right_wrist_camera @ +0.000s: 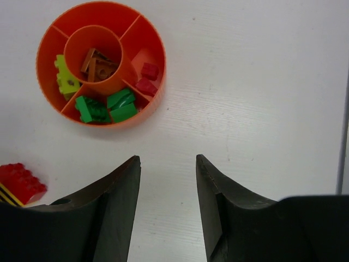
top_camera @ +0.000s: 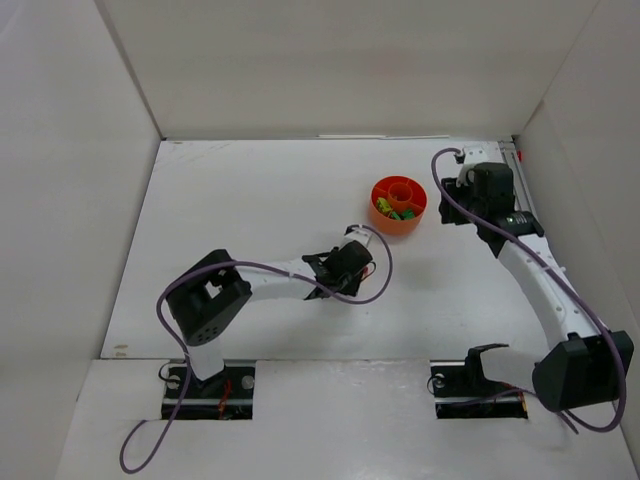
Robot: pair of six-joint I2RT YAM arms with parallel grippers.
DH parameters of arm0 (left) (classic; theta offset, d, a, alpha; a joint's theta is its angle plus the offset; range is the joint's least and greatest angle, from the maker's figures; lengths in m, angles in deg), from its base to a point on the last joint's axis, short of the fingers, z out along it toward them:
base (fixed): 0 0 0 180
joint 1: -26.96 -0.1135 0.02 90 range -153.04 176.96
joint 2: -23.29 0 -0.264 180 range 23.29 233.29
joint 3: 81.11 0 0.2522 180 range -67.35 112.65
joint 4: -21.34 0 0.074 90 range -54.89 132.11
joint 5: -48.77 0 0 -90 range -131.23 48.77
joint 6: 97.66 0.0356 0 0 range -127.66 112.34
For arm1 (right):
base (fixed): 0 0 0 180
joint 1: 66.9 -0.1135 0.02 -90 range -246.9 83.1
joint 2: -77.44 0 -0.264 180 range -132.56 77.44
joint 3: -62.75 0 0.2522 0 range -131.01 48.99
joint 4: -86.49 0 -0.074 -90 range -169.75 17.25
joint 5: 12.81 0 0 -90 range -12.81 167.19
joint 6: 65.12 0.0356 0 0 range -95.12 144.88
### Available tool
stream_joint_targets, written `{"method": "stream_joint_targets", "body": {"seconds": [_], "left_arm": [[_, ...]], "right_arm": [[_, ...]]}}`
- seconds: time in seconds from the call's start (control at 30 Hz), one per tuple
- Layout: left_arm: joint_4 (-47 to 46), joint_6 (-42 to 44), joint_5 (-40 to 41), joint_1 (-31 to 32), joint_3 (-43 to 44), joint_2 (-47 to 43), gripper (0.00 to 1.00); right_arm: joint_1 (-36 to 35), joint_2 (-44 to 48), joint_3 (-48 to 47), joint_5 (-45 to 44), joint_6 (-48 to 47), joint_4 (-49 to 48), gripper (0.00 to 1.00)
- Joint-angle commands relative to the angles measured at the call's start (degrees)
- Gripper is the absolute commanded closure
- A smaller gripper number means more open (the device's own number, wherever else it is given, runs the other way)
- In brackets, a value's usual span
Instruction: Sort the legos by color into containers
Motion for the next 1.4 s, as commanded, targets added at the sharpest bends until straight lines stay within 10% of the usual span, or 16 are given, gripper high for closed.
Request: {"method": "stream_joint_targets", "body": {"seconds": [0.0, 0.43, 0.67, 1.07, 1.37], "left_arm": [[-0.8, 2.5, 1.1, 1.1, 2.3, -4.5, 0.87], [-11.4, 23.0, -6.6, 5.4, -9.2, -26.2, 0.87], [-11.6, 26.0, -6.8, 6.8, -10.5, -31.6, 0.87], [-10.9, 27.5, -4.9, 7.8, -8.0, -32.8, 0.87], [-13.3, 29.2, -5.5, 7.8, -9.7, -35.1, 0.87]], "right_arm": [[-0.4, 4.5, 2.2, 6.3, -3.0, -0.3, 0.49], [-3.5, 6.6, 8.3, 61.7, -7.5, -3.4, 0.22], [-8.3, 5.9, 7.8, 63.6, 5.1, -13.5, 0.13], [-12.9, 4.2, 4.1, 45.7, 2.5, -2.2, 0.11], [-14.8, 0.2, 3.5, 53.8, 3.0, -5.5, 0.12]]}}
